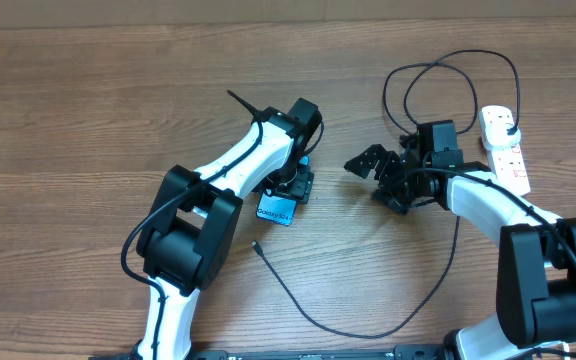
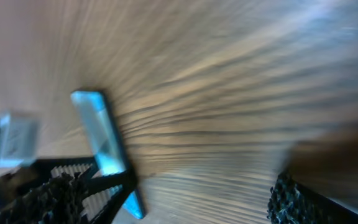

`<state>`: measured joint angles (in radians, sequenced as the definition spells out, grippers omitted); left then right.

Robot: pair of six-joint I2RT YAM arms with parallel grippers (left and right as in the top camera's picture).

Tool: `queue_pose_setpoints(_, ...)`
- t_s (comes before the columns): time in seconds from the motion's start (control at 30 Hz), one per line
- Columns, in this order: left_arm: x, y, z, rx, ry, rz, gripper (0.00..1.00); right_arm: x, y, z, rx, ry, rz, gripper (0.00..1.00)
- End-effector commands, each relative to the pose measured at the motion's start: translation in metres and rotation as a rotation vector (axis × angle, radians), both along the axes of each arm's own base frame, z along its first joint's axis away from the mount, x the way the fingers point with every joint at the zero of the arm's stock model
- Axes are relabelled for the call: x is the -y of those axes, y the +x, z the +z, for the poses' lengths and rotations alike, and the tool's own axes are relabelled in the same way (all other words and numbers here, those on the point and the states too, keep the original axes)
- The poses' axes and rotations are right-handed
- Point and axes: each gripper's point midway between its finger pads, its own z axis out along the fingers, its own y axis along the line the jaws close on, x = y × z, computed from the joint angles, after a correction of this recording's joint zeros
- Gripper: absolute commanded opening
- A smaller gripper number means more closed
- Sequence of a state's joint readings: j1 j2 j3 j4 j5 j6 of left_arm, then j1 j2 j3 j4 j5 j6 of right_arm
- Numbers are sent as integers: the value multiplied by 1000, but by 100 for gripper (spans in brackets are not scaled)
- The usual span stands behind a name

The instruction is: Plug charger to phone and switch on socket

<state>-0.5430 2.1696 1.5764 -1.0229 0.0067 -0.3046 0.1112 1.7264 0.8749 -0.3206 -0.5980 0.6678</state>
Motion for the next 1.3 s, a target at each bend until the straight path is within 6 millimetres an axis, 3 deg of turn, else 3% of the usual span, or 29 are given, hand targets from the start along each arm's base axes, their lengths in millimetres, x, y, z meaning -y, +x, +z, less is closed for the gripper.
queue_pose_setpoints(0.0,-1,-7,-14,-48,-16,-10,70,-12,-3,9,47,74,86,100)
queue_pose_setpoints(0.27,12,3,51,85,-124,-62,73,-12,-3,9,50,77,87,100)
queue_pose_setpoints(0.43,20,-1,73,101,-192,-85,73,-15,-4,12,49,98,96,100)
queue_pose_setpoints(0.87,42,-14,83,87,-272,-161,73,-55,9,50,168,279,171,100)
queue_pose_setpoints(1.17,58,-24,85,80,-289,-203,72,-73,4,41,147,214,164,100)
queue_pose_setpoints(1.27,59,-24,86,82,-293,-203,73,-79,2,38,151,193,172,95)
